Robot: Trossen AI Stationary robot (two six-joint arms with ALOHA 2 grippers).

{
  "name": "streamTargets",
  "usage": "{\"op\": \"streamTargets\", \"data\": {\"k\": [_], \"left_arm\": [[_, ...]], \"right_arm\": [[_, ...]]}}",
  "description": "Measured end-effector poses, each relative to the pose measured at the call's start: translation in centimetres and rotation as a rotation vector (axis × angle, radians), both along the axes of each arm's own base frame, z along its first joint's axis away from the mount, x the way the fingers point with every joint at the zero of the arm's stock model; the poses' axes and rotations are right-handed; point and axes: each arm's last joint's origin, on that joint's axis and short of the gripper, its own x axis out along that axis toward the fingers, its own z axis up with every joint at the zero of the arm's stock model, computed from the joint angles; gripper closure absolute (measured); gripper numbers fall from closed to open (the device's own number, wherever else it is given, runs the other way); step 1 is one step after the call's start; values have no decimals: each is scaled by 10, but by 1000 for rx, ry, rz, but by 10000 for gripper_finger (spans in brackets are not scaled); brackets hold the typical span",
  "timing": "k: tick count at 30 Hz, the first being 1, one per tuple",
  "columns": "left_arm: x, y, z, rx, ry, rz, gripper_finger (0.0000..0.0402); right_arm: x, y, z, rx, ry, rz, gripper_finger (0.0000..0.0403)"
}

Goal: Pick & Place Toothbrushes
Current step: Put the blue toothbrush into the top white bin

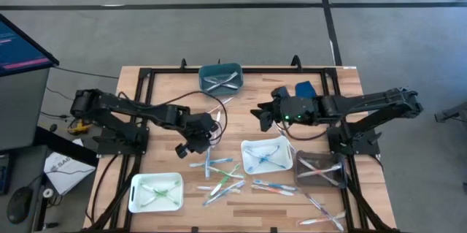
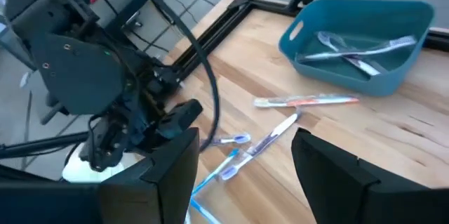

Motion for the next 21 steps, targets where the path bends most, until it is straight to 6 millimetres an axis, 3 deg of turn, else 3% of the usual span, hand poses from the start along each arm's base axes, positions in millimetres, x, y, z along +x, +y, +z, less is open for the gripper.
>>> {"op": "streamTargets", "data": {"k": [9, 21], "left_arm": [[-1, -15, -33, 60, 95, -149, 180], [10, -18, -48, 105, 67, -192, 194]], "right_arm": [[1, 2, 1, 28, -10, 47, 182], [-5, 2, 8, 53, -47, 55, 182]]}}
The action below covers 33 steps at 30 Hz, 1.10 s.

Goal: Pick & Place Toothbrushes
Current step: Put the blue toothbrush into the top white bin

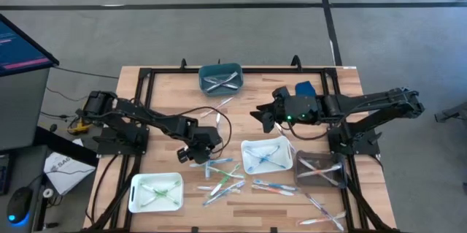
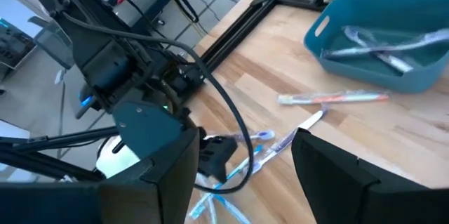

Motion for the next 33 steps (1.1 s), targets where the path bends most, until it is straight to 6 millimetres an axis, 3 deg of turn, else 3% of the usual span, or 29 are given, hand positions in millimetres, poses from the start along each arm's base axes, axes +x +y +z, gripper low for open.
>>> {"op": "streamTargets", "data": {"k": [18, 33], "left_arm": [[-9, 2, -19, 23, -6, 10, 201], [-8, 2, -19, 23, -12, 12, 319]], "right_arm": [[0, 2, 0, 11, -4, 8, 182], [0, 2, 0, 26, -9, 0, 182]]}}
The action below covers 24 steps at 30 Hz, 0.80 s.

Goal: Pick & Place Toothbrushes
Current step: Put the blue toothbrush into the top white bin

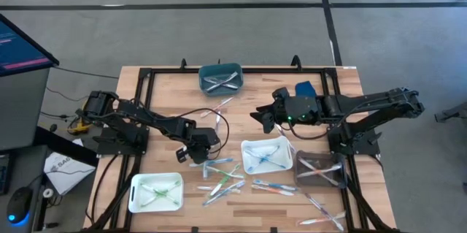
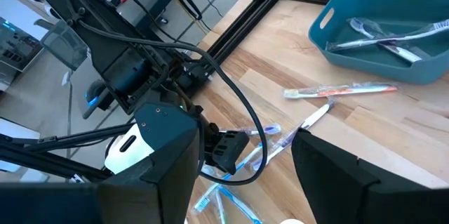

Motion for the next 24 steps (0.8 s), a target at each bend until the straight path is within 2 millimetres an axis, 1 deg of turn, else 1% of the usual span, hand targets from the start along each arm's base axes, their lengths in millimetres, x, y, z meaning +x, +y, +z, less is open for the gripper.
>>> {"op": "streamTargets", "data": {"k": [7, 12, 19, 22, 24], "left_arm": [[1, 0, -2, 1, 6, 0, 339], [4, -1, -13, 4, 40, 3, 341], [4, -1, -16, 22, 54, 31, 342], [3, 0, -16, 37, 56, 36, 353], [3, 0, -16, 46, 57, 41, 368]], "right_arm": [[0, 0, 0, 0, 0, 0, 182], [0, 0, 0, 1, -1, -1, 182], [0, 0, 0, 23, -7, -11, 182], [0, 0, 0, 23, -7, -11, 182], [0, 0, 0, 23, -7, -11, 182]]}}
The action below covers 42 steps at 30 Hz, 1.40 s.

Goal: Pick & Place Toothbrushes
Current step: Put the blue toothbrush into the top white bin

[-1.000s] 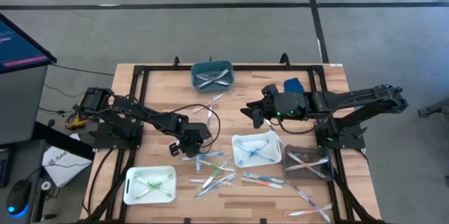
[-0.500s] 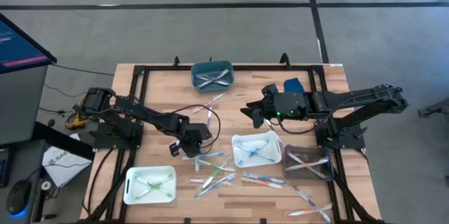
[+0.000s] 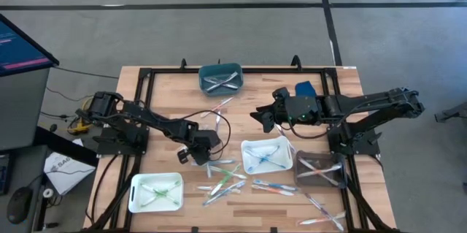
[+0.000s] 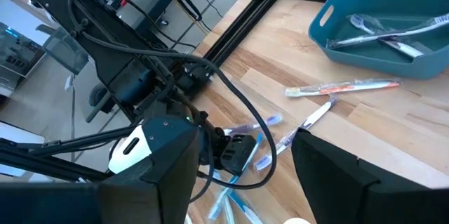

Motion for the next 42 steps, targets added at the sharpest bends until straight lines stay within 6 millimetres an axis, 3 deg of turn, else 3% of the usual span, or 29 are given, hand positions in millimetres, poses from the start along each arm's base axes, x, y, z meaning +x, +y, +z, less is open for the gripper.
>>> {"op": "streamTargets", "data": {"k": [3, 9, 17, 22, 34, 42], "left_arm": [[0, 0, 0, 2, 6, 31, 394], [-6, 2, 12, 11, -13, 58, 400], [-22, 5, 61, 11, -183, 124, 401], [-32, 6, 84, -87, -264, 244, 401], [-36, 3, 145, -675, -553, 601, 401], [-28, 12, 193, -1179, -815, 719, 401]], "right_arm": [[0, 0, 0, 0, 0, 0, 182], [0, 0, 0, 0, 0, 0, 182], [0, 0, 0, 0, 0, 0, 182], [0, 0, 0, 0, 0, 0, 182], [1, 0, 3, -32, -19, 14, 182], [11, 1, 27, -162, -248, 59, 182]]}}
